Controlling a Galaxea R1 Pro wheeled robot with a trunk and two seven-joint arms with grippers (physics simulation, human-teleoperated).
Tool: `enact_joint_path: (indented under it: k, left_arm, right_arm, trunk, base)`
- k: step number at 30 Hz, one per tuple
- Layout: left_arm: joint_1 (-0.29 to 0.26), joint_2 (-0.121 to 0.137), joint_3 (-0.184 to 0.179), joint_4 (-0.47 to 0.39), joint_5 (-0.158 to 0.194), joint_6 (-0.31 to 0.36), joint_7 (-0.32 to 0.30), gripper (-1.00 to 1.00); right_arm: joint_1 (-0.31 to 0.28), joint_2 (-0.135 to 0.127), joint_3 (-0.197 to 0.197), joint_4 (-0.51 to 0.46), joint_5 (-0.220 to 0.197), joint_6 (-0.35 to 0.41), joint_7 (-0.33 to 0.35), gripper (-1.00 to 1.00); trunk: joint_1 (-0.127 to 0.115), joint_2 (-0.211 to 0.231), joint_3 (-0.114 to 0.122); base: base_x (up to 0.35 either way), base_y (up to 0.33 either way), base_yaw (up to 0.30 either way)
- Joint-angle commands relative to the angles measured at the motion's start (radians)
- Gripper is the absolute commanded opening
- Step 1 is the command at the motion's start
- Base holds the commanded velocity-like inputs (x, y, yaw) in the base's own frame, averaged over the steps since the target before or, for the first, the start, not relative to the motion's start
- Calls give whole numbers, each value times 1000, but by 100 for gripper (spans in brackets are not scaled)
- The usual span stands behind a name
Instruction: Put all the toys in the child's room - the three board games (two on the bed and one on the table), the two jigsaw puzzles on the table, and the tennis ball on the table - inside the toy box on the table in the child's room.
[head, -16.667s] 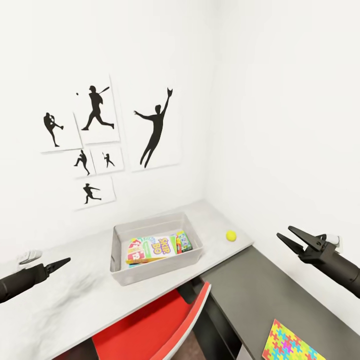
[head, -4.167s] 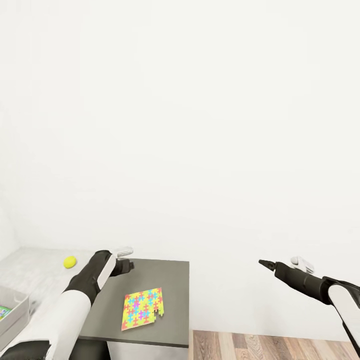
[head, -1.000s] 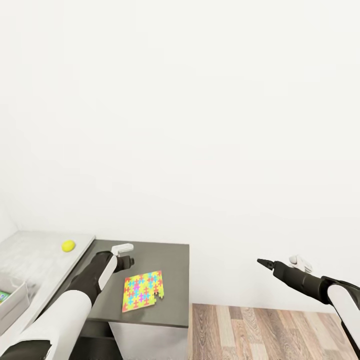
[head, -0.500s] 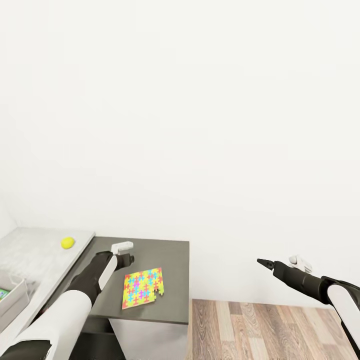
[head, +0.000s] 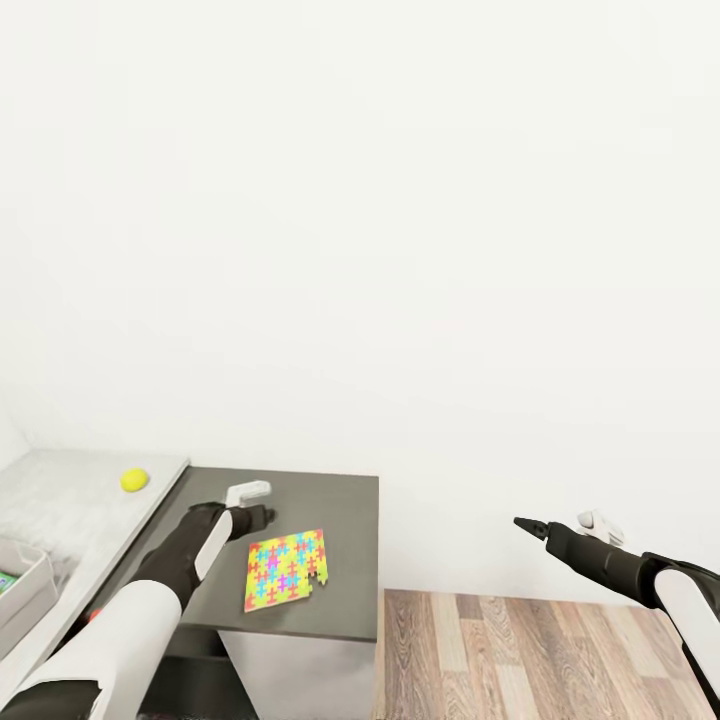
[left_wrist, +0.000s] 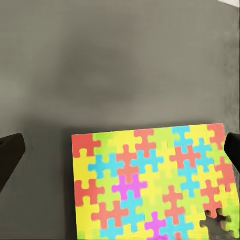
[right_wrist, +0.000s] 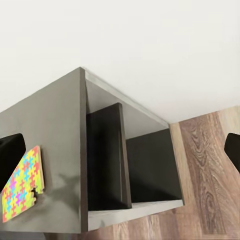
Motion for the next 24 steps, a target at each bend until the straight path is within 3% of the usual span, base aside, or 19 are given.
enact_joint_path:
  k: [1, 3, 6, 8, 13, 24]
  left_arm:
    - [-1, 2, 2, -1, 9, 6, -25, 100]
    - [-1, 6, 3, -1, 9, 7, -90, 100]
    - [-1, 24, 3, -1, 7, 10, -239, 100]
    - [-1, 29, 3, -1, 7, 10, -271, 100]
    - [-1, 38, 3, -1, 6, 9, -316, 100]
    - [-1, 42, 4, -2, 4, 7, -323, 100]
  right_arm:
    - [-1, 0, -1, -1, -1, 5, 0, 100]
    - [-1, 1, -1, -1, -1, 5, 0, 100]
    - [-1, 7, -1, -1, -1, 5, 0, 100]
    - [-1, 9, -1, -1, -1, 5, 1, 100]
    - [-1, 13, -1, -1, -1, 5, 1, 100]
    - [-1, 13, -2, 1, -1, 5, 1, 100]
  trunk:
    - [1, -2, -4]
    - [1, -2, -7]
    - [1, -2, -12]
    - [1, -2, -16]
    - [1, -2, -24]
    - [1, -2, -42]
  base:
    - [0, 0, 0]
    - [0, 0, 0]
    - [0, 0, 0]
    - [0, 0, 0]
    - [0, 0, 0]
    - [0, 0, 0]
